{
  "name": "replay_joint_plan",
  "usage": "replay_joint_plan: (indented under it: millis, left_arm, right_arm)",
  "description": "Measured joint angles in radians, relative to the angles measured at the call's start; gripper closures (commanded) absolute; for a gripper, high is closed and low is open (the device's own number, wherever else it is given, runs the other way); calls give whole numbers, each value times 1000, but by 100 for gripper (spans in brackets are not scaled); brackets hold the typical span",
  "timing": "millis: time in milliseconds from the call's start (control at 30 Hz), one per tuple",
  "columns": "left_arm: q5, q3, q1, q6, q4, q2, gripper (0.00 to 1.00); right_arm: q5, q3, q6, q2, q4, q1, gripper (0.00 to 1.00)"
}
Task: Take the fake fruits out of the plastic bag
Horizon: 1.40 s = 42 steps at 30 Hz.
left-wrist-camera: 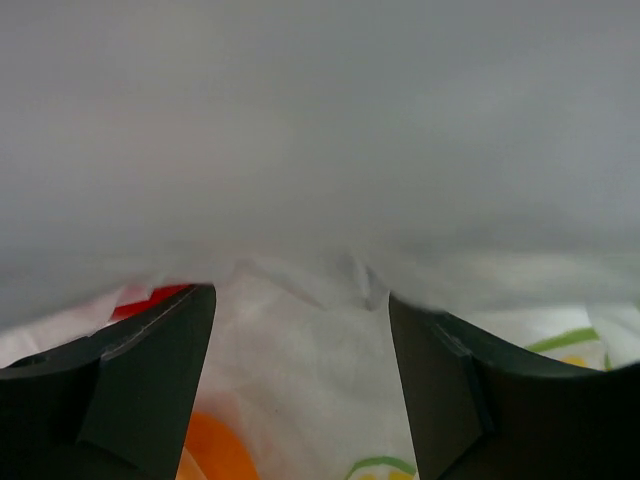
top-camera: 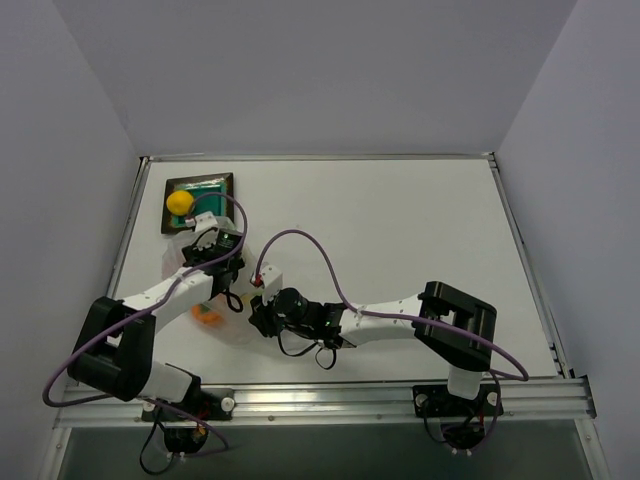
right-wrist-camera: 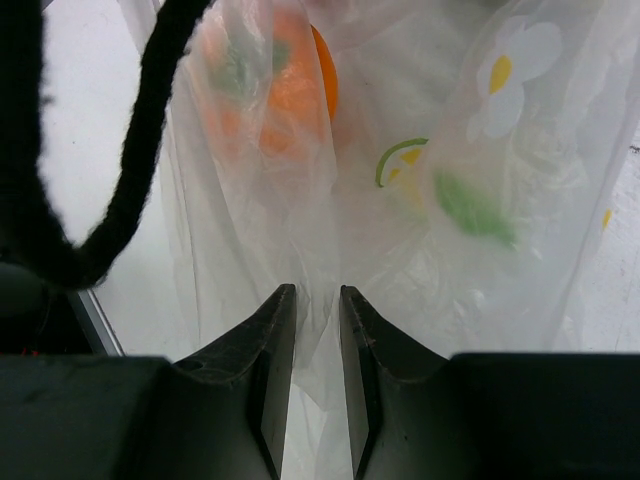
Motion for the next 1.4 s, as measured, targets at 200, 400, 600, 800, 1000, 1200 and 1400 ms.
replay_joint_plan:
  millis: [200,400,600,800,1000,1200,1400]
  left_arm:
    - [-1,76,34,15,28,83,18]
    - [11,134,35,47,79,158,10]
    - [36,191,56,84,111,256,6]
    - [54,226,89,97,129,317,16]
    - [84,212,95,85,143,294,63]
    - [103,190,95,90,143,224,86]
    - [129,190,94,83,108,207,90]
  right_arm:
    - [0,0,0,0,0,0,80]
    - [-2,0,0,0,0,0,80]
    - [-3,0,0,0,0,0,80]
    - [-3,0,0,0,0,0,80]
    - [-3,0,0,0,0,-5,80]
    - [-3,0,0,-4,-2,-12,74]
    - [5,0,2,-57,-31,-35,45]
